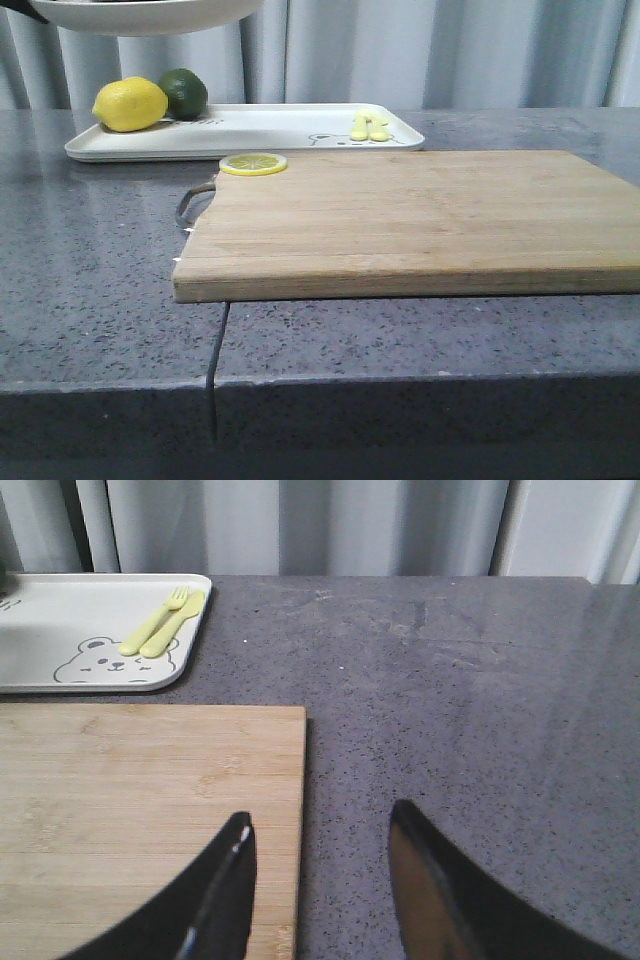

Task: Place bread and move sandwich to tray
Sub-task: 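Lift the plate with the left gripper and carry it over the tray, then lower the plate onto the tray and open the left gripper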

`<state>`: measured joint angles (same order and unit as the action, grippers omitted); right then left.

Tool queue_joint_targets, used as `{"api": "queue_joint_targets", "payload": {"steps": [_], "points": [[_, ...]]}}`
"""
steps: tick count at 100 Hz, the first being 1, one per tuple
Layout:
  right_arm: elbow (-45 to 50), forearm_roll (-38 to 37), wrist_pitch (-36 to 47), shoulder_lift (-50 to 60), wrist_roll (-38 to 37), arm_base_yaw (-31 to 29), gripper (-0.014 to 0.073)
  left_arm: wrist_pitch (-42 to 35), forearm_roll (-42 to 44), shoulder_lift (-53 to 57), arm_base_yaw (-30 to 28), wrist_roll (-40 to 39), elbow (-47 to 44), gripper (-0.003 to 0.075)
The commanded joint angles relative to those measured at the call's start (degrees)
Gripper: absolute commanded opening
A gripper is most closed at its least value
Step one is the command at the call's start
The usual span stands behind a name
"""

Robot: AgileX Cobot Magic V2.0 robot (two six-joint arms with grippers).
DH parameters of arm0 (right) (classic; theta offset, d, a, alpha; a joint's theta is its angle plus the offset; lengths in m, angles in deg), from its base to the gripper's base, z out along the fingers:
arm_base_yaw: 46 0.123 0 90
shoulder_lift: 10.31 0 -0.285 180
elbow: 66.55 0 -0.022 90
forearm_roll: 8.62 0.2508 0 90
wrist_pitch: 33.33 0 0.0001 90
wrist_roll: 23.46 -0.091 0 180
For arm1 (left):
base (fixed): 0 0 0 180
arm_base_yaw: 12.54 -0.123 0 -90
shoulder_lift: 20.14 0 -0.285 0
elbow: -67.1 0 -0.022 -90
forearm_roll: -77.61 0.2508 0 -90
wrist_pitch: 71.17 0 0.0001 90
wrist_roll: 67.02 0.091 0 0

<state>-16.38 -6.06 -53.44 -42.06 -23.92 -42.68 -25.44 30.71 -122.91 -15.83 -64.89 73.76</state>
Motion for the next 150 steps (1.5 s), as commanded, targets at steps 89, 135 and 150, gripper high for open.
{"api": "queue_joint_targets", "payload": {"steps": [89,135,150], "points": [[-1.6,-0.6,0.6,-0.1,-0.1,-0.4,0.0335,9.0,-4.3,-28.3,3.9,-1.7,37.0,-0.002],[-1.6,-0.6,0.6,-0.1,-0.1,-0.4,0.0335,6.6,-4.1,-30.5,5.5,-3.0,37.0,-0.002],[-1.6,-0.6,0.6,-0.1,-0.1,-0.4,0.0335,6.2,-4.4,-31.6,5.5,-3.0,37.0,-0.002]]}}
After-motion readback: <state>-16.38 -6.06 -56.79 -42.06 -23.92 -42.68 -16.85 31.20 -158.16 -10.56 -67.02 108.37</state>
